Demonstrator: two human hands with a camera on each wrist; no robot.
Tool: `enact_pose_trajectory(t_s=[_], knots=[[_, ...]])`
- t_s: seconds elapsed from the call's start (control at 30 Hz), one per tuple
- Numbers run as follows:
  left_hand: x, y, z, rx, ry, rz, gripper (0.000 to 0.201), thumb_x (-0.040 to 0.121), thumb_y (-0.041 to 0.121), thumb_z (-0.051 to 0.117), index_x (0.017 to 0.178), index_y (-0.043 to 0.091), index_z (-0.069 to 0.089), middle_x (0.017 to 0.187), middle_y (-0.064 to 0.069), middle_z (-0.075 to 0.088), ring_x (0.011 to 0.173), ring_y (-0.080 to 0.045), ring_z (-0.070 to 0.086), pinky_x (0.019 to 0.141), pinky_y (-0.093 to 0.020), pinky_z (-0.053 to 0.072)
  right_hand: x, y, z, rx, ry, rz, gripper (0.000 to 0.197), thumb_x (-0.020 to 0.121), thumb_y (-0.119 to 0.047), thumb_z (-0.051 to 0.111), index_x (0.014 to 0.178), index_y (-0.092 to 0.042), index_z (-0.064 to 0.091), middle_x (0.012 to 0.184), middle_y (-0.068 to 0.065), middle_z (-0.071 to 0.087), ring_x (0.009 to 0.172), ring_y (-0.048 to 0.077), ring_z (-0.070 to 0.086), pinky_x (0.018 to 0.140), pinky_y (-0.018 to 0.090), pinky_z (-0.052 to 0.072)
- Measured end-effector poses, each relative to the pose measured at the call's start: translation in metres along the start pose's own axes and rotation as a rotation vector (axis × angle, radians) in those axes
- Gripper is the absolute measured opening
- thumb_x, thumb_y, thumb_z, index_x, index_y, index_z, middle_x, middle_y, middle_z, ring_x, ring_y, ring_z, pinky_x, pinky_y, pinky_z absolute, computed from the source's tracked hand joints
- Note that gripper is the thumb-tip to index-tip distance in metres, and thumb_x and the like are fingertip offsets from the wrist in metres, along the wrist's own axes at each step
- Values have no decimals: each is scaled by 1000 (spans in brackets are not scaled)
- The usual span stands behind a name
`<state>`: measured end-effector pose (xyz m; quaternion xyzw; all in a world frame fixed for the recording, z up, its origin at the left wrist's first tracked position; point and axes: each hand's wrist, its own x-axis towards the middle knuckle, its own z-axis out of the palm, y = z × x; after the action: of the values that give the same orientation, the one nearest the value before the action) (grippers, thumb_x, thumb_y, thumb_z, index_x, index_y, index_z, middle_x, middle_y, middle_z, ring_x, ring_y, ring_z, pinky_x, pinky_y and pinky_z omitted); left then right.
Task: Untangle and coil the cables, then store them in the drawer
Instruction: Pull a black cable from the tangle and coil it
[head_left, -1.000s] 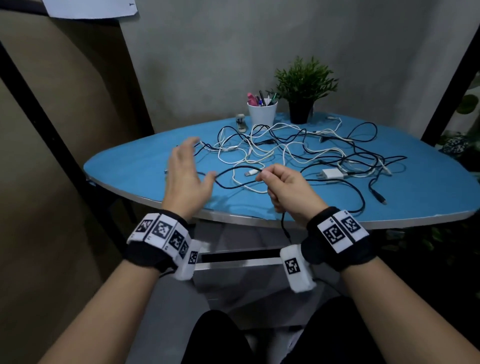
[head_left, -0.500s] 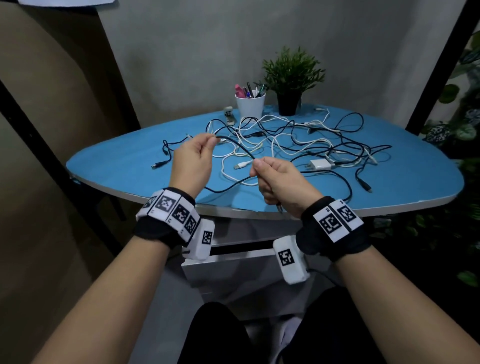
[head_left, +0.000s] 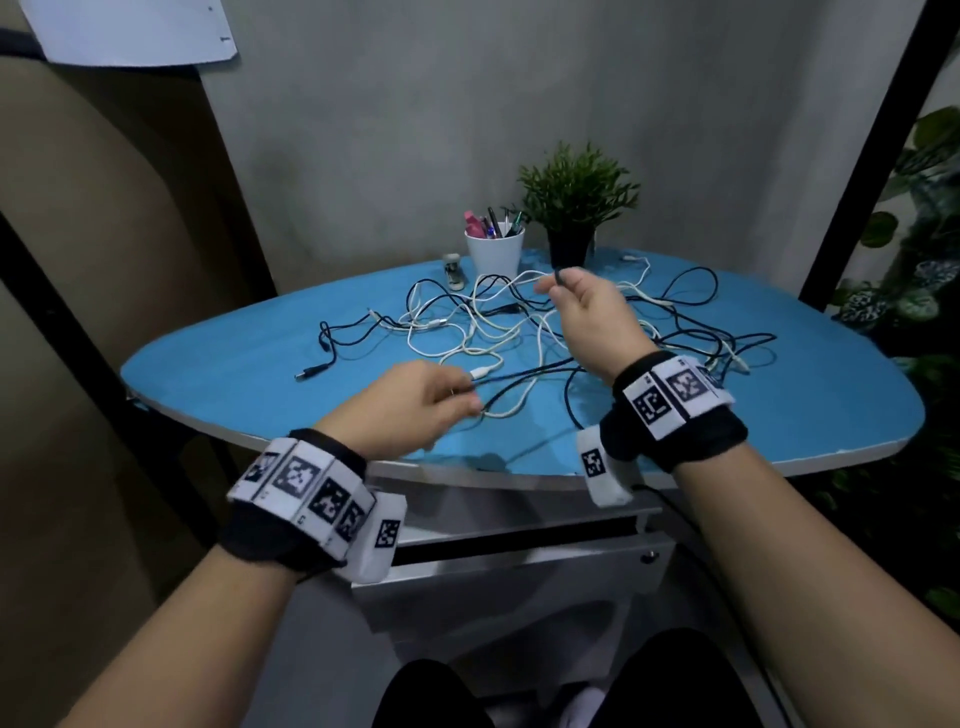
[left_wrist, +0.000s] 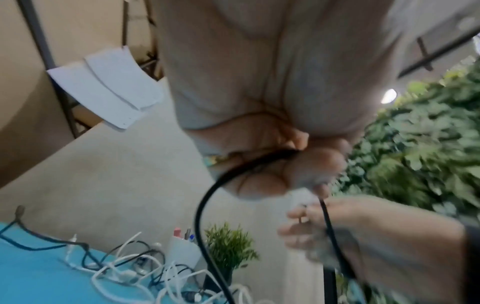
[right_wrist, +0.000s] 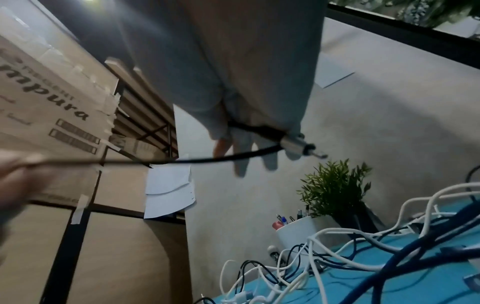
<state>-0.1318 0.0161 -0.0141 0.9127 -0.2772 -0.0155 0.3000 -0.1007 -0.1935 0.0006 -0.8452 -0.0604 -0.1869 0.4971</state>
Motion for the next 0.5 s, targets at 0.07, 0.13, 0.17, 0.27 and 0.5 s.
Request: enact_pose_trajectory(t_s=[0.07,0.13,0.17,0.27,0.5], knots=[[7,4,-16,-233,217,30,20,93,25,54,74,23,60,47,8,45,44,-9,42,50,-23,39,-3,-1,1,-54,-111,17,23,100,-14,36,103,-12,58,79,-5,60,70,5,62,71,21,50],[23,6,-29,-328,474,72,21,89,32,54,70,25,59,44,10,43,47,-13,39,53,-28,35,-8,-5,6,87,-187,52,23,101,-15,33,95,-14,55,70,5,59,65,21,63,68,31,51],[32,6,-34,-337,576,80,20,87,34,54,70,26,60,44,11,43,48,-14,38,54,-29,35,-12,-8,9,184,-208,60,24,101,-15,33,93,-13,55,61,3,53,54,18,57,61,29,46],[60,10,-44,-301,773,36,17,89,31,57,76,23,64,48,12,45,48,-6,40,56,-26,38,-19,-14,11,364,-290,74,33,101,-29,36,86,-12,60,49,-11,36,45,7,33,52,22,33],[82,13,3,-177,440,-66,21,94,27,54,101,18,71,77,7,63,67,-5,52,66,-22,40,-23,-30,2,919,-197,67,35,102,-23,31,76,-11,51,58,2,61,46,12,52,45,21,38]])
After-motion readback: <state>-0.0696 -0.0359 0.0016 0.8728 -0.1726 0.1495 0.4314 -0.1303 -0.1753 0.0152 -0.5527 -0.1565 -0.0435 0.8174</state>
